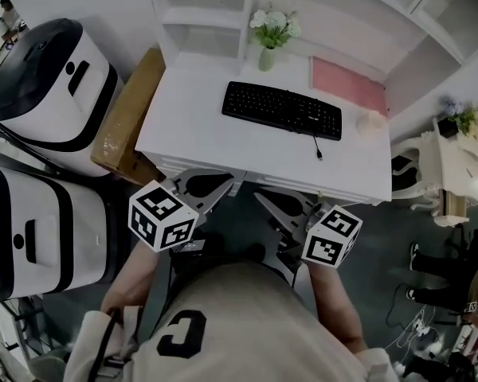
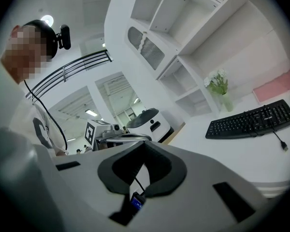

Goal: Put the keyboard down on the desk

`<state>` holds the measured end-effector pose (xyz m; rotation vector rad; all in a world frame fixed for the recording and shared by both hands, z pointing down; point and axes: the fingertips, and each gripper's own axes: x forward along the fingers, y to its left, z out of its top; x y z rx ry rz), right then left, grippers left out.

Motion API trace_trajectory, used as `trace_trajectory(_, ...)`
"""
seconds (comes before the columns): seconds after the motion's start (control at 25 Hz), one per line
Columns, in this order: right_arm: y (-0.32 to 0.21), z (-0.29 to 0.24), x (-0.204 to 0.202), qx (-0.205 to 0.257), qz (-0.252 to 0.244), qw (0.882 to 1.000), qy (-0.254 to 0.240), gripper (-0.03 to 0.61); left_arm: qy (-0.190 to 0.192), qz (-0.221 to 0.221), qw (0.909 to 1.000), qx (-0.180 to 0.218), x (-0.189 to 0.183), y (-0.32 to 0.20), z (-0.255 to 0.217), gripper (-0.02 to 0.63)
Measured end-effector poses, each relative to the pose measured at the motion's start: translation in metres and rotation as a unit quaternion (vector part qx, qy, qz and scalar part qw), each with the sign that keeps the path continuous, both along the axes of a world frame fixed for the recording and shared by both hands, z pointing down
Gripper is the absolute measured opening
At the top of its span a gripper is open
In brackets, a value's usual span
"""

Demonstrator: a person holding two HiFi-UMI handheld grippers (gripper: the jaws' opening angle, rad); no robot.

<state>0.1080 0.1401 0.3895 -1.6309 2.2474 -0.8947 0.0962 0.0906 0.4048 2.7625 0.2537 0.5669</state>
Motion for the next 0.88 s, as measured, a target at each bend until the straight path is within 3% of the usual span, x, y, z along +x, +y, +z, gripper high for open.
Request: trace_trajectory(0.88, 0.018, -0.004, 0.02, 0.007, 0.013, 1.0, -0.012, 0.025, -0.008, 0.009, 0.9999, 0.001, 0.019, 0.017, 0.0, 0.014)
